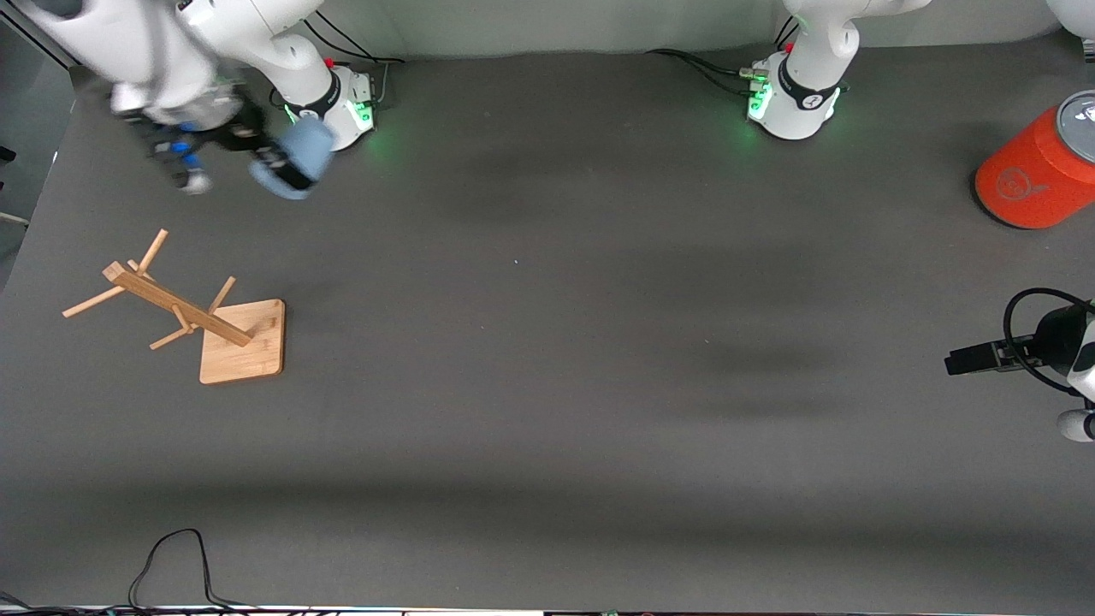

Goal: Rotate and upright cup with both arms
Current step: 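Carry the blue cup to the table middle with the right gripper, then lower the cup onto its side and open the right gripper, then retract the right gripper while the left gripper reaches the cup, then grasp the lying blue cup by its rim with the left gripper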

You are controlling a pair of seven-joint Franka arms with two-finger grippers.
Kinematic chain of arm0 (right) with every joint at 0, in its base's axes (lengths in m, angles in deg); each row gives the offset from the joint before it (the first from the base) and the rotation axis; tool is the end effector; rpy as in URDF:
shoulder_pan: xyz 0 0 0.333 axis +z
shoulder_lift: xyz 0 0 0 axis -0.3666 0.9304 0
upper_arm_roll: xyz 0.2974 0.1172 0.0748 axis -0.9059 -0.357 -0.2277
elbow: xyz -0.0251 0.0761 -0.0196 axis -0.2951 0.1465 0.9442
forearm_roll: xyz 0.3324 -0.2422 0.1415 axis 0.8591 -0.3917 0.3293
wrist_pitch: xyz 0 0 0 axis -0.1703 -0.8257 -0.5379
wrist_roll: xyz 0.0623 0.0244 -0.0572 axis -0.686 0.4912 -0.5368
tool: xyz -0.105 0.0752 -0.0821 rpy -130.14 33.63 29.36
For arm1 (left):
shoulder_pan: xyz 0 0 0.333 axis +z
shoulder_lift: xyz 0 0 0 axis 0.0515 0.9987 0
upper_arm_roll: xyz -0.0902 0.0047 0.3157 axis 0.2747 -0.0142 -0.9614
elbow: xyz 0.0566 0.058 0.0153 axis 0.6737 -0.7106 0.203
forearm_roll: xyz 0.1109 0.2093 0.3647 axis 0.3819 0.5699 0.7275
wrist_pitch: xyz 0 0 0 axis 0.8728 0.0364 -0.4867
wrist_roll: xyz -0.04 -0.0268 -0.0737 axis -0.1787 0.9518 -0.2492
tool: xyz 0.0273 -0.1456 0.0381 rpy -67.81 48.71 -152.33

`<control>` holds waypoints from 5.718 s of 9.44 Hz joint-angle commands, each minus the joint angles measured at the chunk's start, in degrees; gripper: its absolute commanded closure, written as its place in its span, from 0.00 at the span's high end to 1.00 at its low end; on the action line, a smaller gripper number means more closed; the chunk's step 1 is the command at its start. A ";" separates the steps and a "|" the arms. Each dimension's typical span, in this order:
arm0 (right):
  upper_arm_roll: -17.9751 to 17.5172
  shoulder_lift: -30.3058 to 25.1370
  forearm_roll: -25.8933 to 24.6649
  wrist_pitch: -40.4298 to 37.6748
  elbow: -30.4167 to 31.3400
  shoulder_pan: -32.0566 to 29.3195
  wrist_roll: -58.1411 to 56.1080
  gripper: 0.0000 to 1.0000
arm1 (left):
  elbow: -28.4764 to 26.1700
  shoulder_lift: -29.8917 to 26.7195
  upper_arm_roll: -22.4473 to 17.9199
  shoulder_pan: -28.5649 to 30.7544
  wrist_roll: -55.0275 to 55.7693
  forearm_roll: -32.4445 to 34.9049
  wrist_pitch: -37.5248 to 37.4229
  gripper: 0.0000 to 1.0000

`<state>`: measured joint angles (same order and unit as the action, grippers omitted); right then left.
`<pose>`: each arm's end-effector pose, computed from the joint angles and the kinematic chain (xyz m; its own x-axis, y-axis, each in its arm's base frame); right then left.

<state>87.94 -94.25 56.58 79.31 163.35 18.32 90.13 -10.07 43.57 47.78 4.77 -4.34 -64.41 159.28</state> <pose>0.4336 0.2267 0.5030 0.5998 -0.7925 -0.1109 -0.7885 -0.6089 0.0870 0.7293 0.0154 0.5046 0.9913 0.1059 -0.0777 0.1085 -0.9936 0.0309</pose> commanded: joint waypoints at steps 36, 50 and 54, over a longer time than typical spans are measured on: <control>-6.82 17.62 3.79 -17.64 -26.61 -19.48 -20.88 1.00 | 0.17 -0.80 -0.31 -15.32 22.53 0.08 -3.08 1.00; -7.16 19.35 -1.23 -2.79 -26.14 -38.05 -77.68 1.00 | -1.14 22.31 -0.31 -56.65 48.24 18.27 2.01 0.99; -10.60 19.26 -1.23 -2.53 -26.23 -41.58 -79.60 1.00 | -4.47 24.78 -0.14 -59.29 39.00 28.27 1.49 0.97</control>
<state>78.31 -74.64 55.86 75.94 137.14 -22.29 12.93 -13.43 68.13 48.55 -53.33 36.78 -38.60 161.30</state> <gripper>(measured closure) 0.000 0.026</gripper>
